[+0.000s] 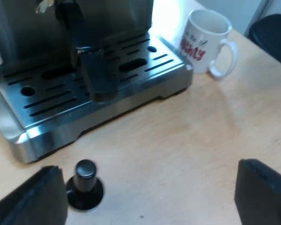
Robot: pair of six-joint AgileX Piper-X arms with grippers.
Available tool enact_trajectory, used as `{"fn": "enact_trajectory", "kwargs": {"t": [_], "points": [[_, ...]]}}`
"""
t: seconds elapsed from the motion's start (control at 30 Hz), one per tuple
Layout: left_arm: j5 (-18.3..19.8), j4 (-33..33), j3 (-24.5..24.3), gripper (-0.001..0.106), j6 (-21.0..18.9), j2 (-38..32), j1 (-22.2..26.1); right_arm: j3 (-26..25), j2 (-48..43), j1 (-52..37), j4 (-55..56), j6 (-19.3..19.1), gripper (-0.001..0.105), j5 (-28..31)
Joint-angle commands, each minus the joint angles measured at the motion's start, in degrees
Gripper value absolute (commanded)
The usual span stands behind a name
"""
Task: Remove mug from coffee machine
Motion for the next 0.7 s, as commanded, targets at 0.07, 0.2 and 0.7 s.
{"fn": "enact_trajectory", "kwargs": {"t": [0.07,0.2,0.7], "points": [[-2.1,-0.7,-2.3,0.087,-0.3,2.9,-0.3,-0.7,0.5,-0.7,0.4,-0.4,0.052,-2.2],[-2.0,-0.7,-5.6,0.087,2.5,7.7,2.6,-0.7,2.6,-4.0,0.6,-0.2,0.052,-4.7],[8.4,-0.2,-8.7,0.087,8.7,7.2,24.4,-0.7,3.6,-23.6,-5.5,-6.7,0.052,-8.4]]}}
